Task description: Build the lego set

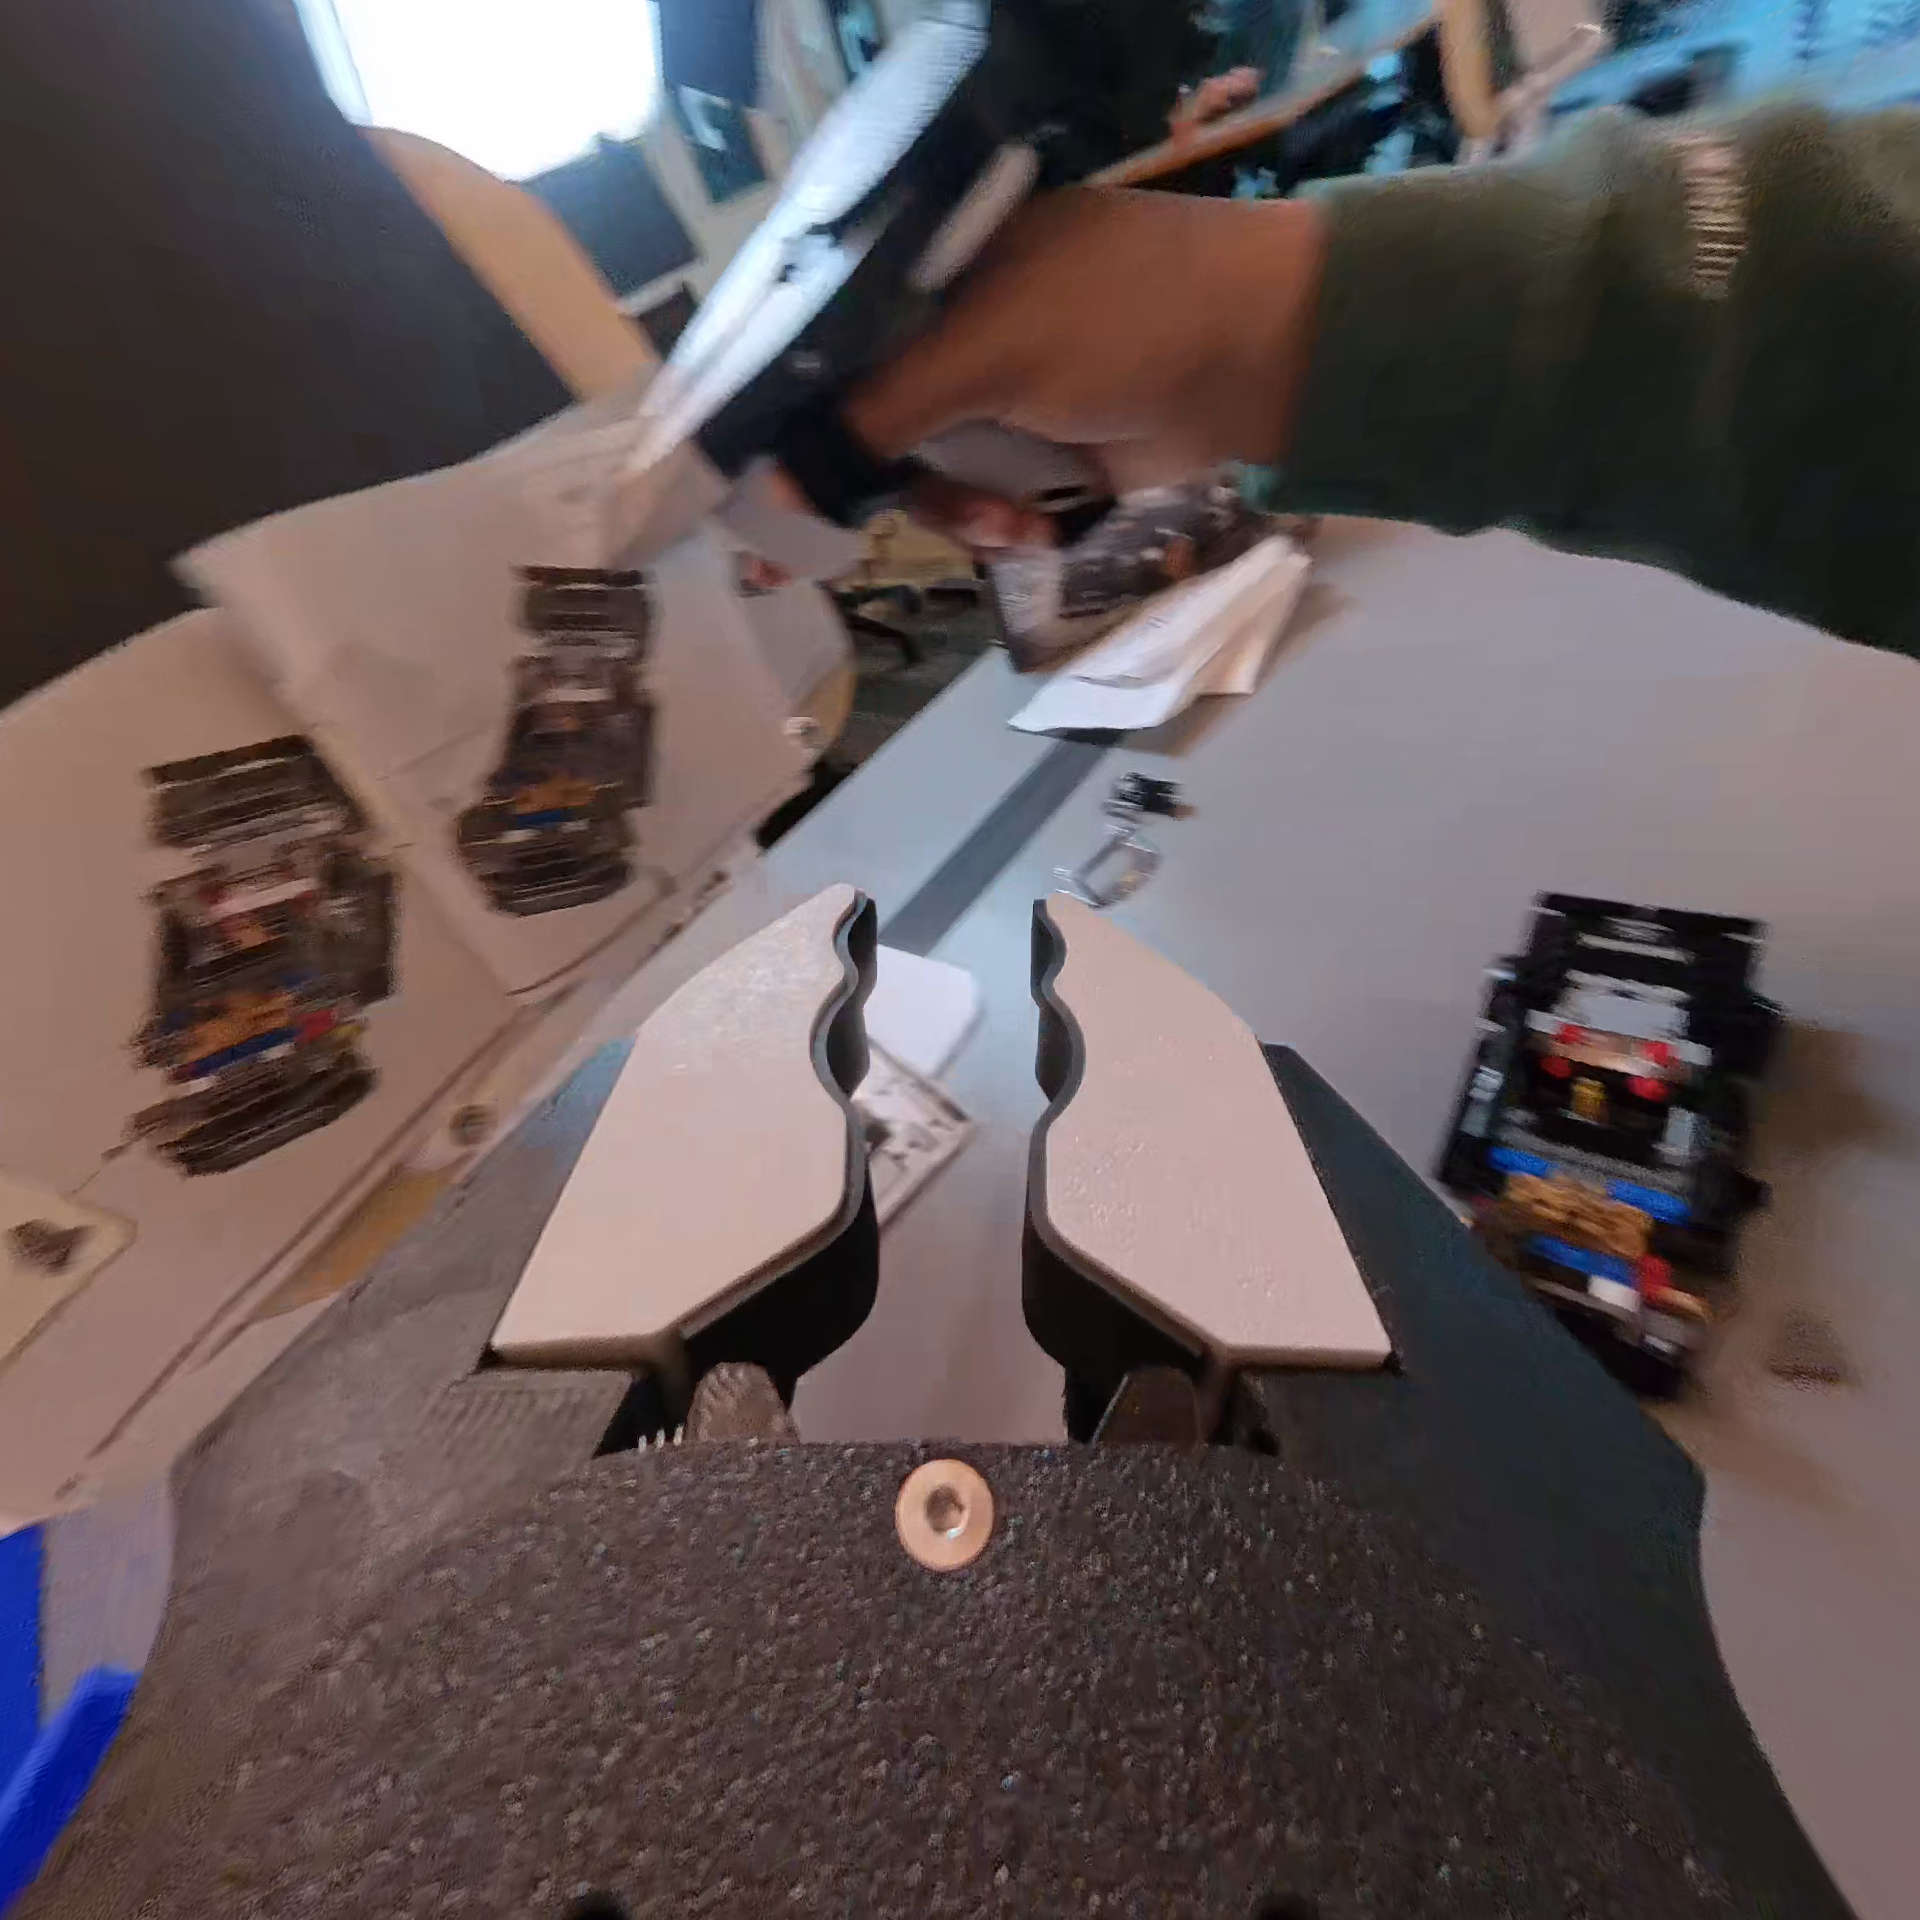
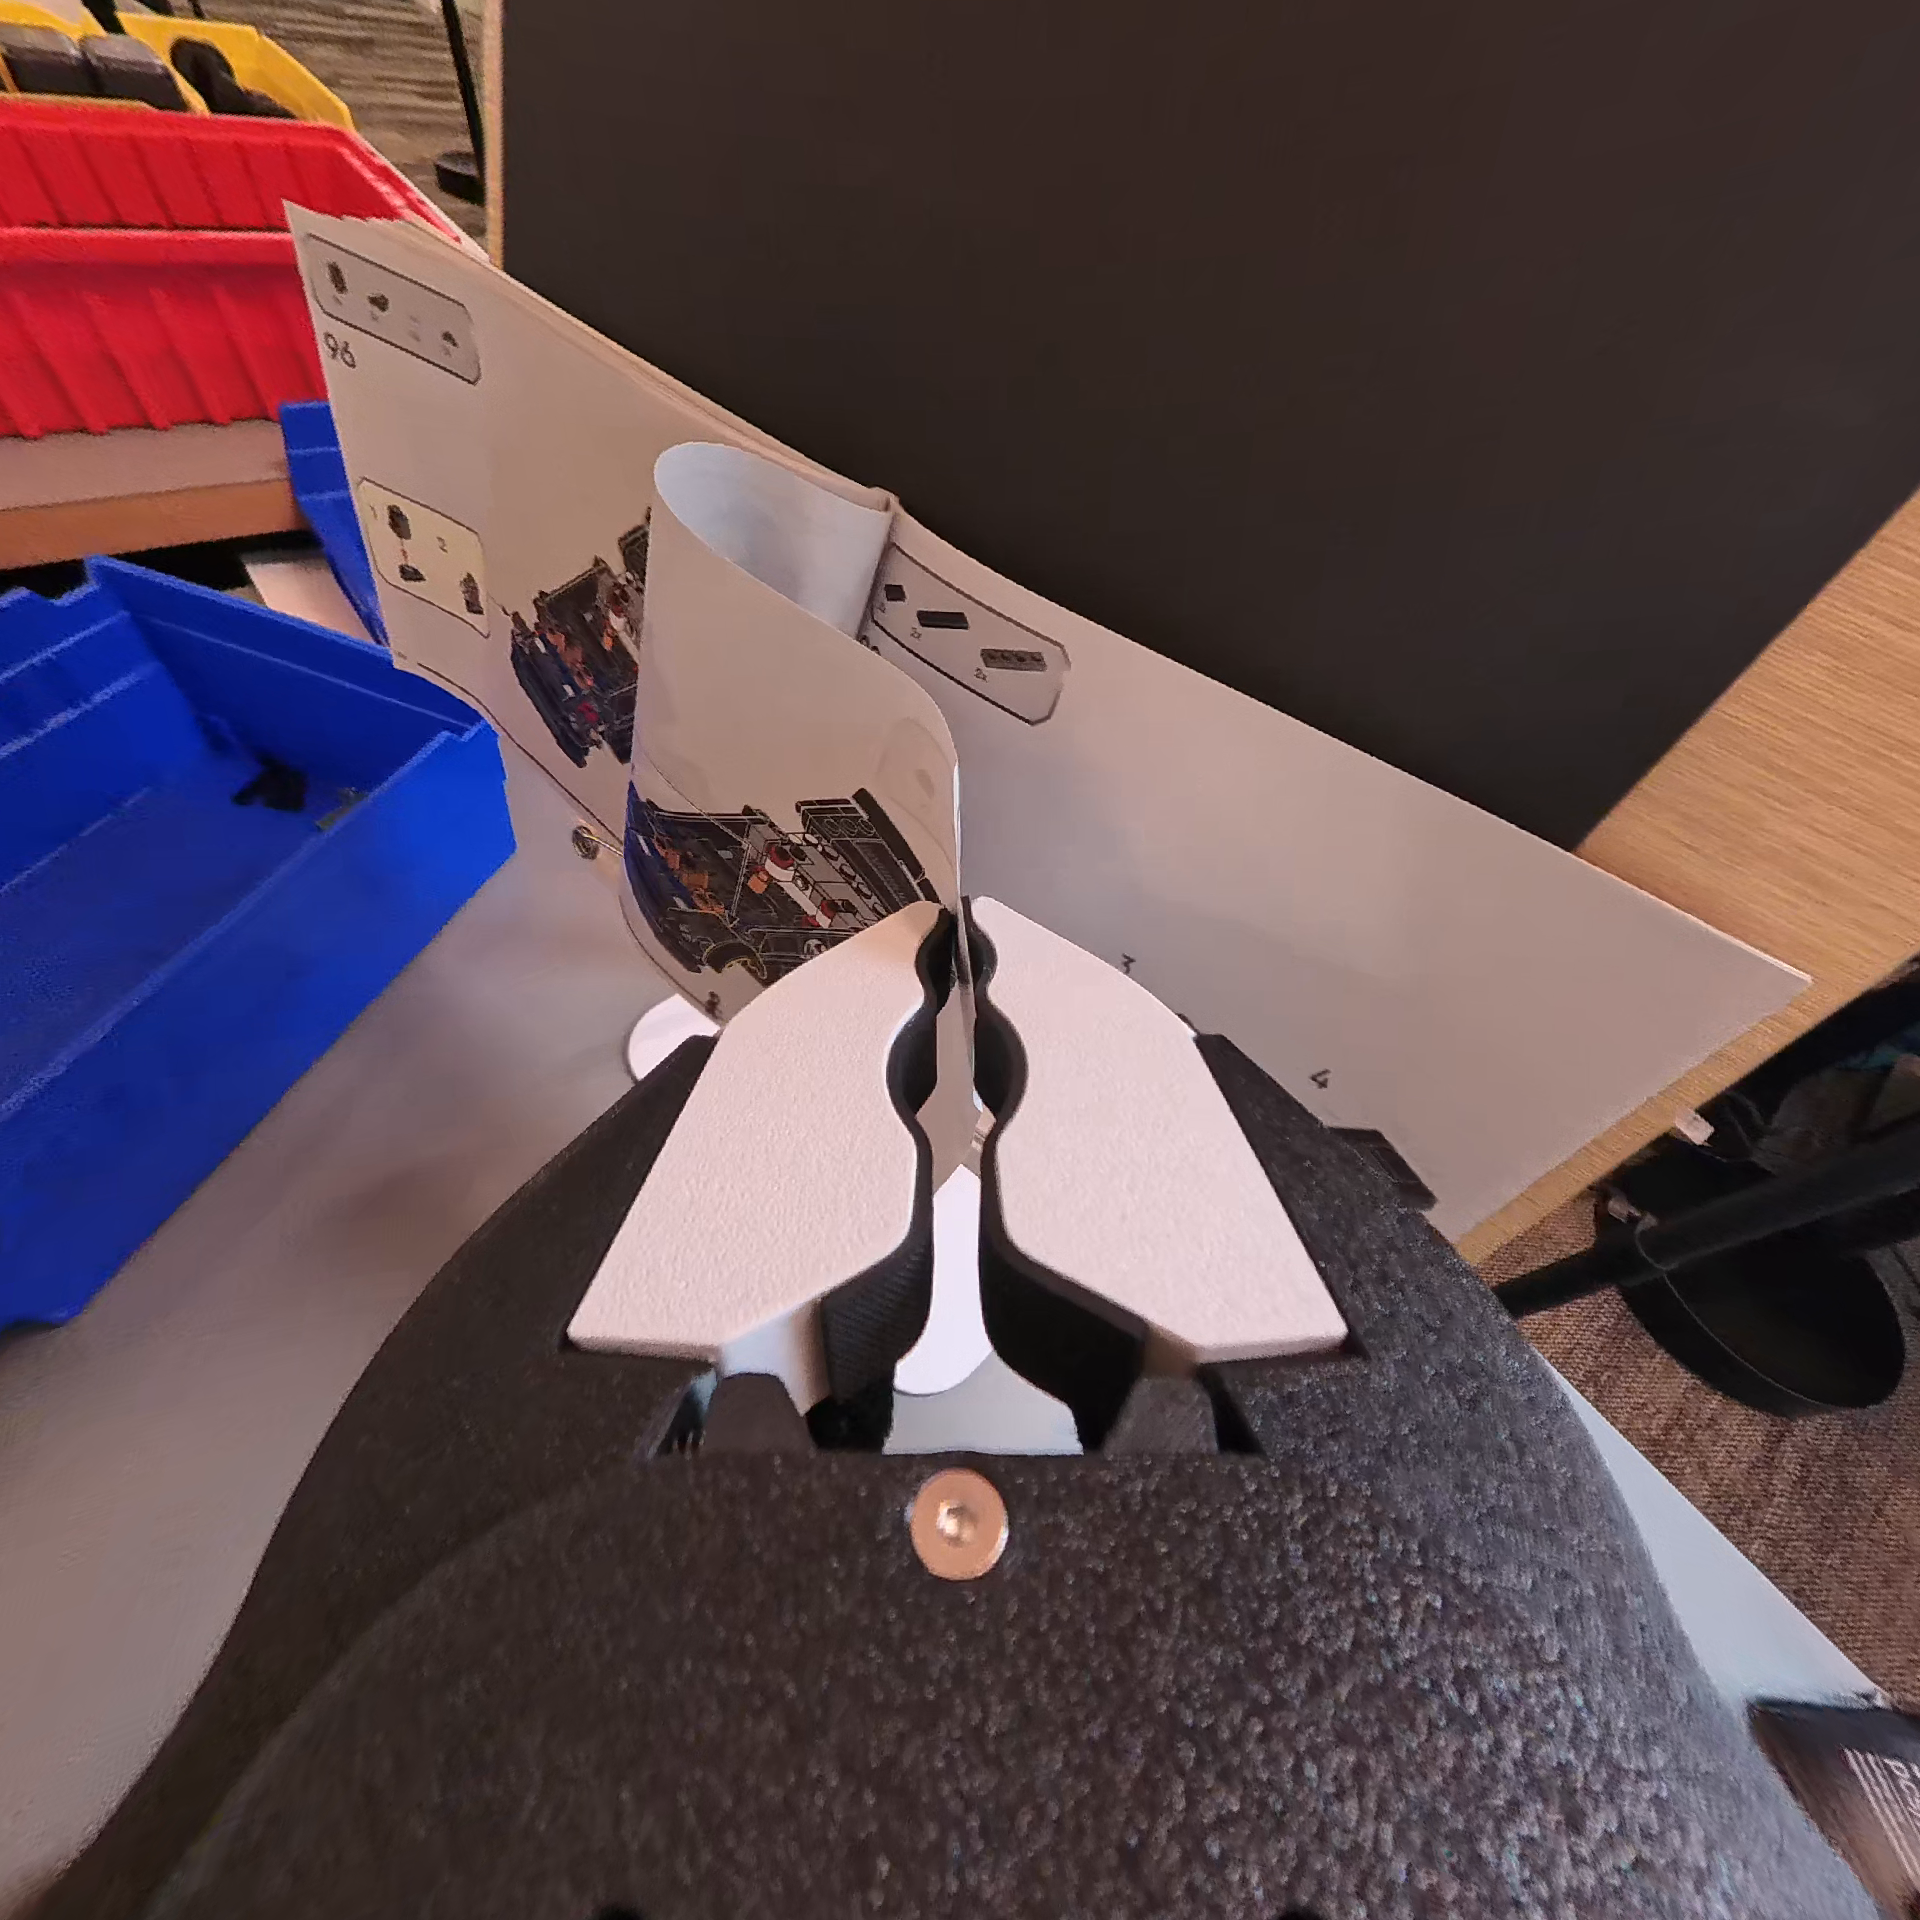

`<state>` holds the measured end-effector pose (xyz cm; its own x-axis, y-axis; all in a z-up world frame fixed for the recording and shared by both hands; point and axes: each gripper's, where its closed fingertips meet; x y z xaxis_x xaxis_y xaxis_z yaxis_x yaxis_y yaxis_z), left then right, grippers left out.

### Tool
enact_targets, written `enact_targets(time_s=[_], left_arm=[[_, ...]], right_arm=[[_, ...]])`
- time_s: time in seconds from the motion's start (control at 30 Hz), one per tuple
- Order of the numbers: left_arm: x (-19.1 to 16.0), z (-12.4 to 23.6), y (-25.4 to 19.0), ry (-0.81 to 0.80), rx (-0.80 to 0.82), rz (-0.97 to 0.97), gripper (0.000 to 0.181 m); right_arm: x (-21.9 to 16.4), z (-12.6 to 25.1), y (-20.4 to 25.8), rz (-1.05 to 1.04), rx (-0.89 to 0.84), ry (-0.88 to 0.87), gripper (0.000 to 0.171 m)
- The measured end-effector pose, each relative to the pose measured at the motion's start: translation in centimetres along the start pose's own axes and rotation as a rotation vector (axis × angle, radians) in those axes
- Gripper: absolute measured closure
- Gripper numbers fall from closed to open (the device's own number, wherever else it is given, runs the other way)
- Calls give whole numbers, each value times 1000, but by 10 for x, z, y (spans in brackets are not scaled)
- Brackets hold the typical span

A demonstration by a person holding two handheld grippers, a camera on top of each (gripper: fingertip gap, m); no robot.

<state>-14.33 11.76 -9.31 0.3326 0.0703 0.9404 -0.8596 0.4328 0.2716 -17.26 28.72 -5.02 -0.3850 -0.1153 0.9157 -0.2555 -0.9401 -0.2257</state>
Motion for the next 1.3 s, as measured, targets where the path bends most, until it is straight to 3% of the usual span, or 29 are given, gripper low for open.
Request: enact_targets(time_s=[0.17,0.27,0.37,0.6,0.9,1.3], left_arm=[[-40,-12,-79,124,-226,19,150],[-76,-23,-102,210,-276,26,147],[-91,-27,-114,212,-311,75,147],[-103,-27,-114,202,-298,108,147],[-104,-27,-111,187,-293,119,148],[-105,-26,-105,173,-284,133,148]], right_arm=[[2,-4,9,5,21,-4,170],[4,-6,14,14,29,-9,170],[6,-8,18,16,39,-16,170],[2,-3,-2,46,-59,8,171],[-6,3,-19,-44,-43,0,171],[7,-14,21,-20,60,-35,170]])
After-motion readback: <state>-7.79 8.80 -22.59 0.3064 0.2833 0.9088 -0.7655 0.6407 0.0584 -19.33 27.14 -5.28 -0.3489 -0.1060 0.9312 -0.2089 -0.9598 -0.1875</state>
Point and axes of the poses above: each gripper's, where its closed fingertips meet, z back along the fingers, x out of its top, y = z × x across the jaws, and after that the axes turned 4 degrees about z, right-handed
